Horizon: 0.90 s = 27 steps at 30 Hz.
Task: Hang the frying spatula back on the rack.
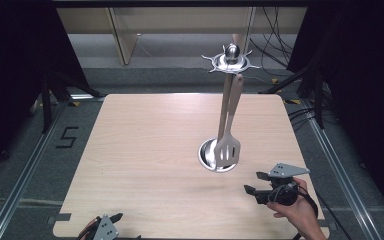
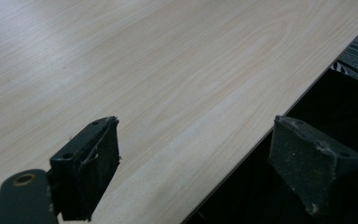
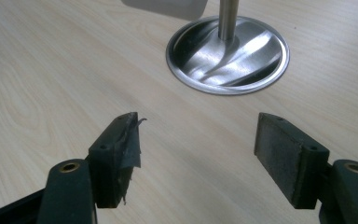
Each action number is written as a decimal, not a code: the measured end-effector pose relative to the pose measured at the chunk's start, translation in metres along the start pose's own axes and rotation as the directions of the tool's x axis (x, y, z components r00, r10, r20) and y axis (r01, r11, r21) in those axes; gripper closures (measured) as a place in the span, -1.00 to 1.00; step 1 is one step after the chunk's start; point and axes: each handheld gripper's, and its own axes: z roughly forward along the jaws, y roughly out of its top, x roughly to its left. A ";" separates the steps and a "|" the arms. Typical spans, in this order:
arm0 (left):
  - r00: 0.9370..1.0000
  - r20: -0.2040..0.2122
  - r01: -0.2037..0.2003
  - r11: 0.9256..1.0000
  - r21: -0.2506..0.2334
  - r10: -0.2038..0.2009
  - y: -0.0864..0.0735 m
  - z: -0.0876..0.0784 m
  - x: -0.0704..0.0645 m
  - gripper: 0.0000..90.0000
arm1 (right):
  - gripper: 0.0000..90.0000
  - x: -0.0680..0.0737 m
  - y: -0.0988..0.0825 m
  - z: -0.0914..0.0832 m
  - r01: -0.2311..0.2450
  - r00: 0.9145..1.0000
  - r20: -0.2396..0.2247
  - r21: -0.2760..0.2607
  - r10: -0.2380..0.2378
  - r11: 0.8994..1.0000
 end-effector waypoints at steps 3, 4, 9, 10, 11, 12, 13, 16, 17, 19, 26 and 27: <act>1.000 0.003 -0.012 1.000 0.024 0.012 0.001 -0.001 0.001 -0.66 | -0.30 0.001 -0.002 0.000 -0.010 1.000 0.004 0.001 0.010 1.000; 1.000 0.000 -0.011 1.000 0.019 0.011 0.000 0.000 0.001 -0.66 | -0.30 0.001 -0.003 0.001 -0.004 1.000 0.003 0.001 0.004 1.000; 1.000 -0.005 -0.010 1.000 0.009 0.010 0.000 0.000 0.001 -0.66 | -0.31 0.000 -0.006 0.001 0.014 1.000 -0.006 0.002 -0.014 1.000; 1.000 -0.005 -0.018 1.000 0.020 0.018 0.000 0.000 0.001 -0.66 | -0.31 0.000 -0.007 0.001 0.022 1.000 0.000 -0.003 -0.022 1.000; 1.000 -0.009 -0.017 1.000 0.020 0.018 0.000 0.000 0.001 -0.66 | -0.32 0.001 -0.007 0.001 0.012 1.000 0.000 -0.009 -0.012 1.000; 1.000 -0.009 -0.018 1.000 0.020 0.018 0.000 0.000 0.001 -0.66 | -0.32 0.003 -0.009 0.000 -0.004 1.000 -0.005 -0.004 0.004 1.000; 1.000 -0.001 -0.011 1.000 0.012 0.011 0.000 0.000 0.000 -0.66 | -0.32 0.003 -0.009 0.000 0.004 1.000 -0.007 0.001 -0.004 1.000; 1.000 -0.007 -0.019 1.000 0.017 0.019 0.000 0.000 0.001 -0.66 | -0.34 0.004 -0.011 -0.001 0.010 1.000 -0.014 -0.009 -0.010 1.000; 1.000 -0.003 -0.012 1.000 0.013 0.012 0.000 0.000 0.000 -0.66 | -0.34 0.004 -0.011 -0.001 0.022 1.000 -0.016 -0.013 -0.022 1.000; 1.000 -0.004 -0.013 1.000 0.011 0.013 0.000 0.000 0.000 -0.66 | -0.34 0.007 -0.013 -0.002 -0.004 1.000 -0.005 -0.018 0.004 1.000; 1.000 -0.008 -0.013 1.000 0.017 0.013 0.000 0.000 0.001 -0.66 | -0.34 0.006 -0.018 -0.002 0.037 0.999 0.002 -0.032 -0.037 0.999; 1.000 -0.010 -0.011 1.000 0.009 0.011 0.000 0.000 0.000 -0.66 | -0.35 0.008 -0.019 -0.002 0.001 1.000 -0.010 -0.022 -0.001 1.000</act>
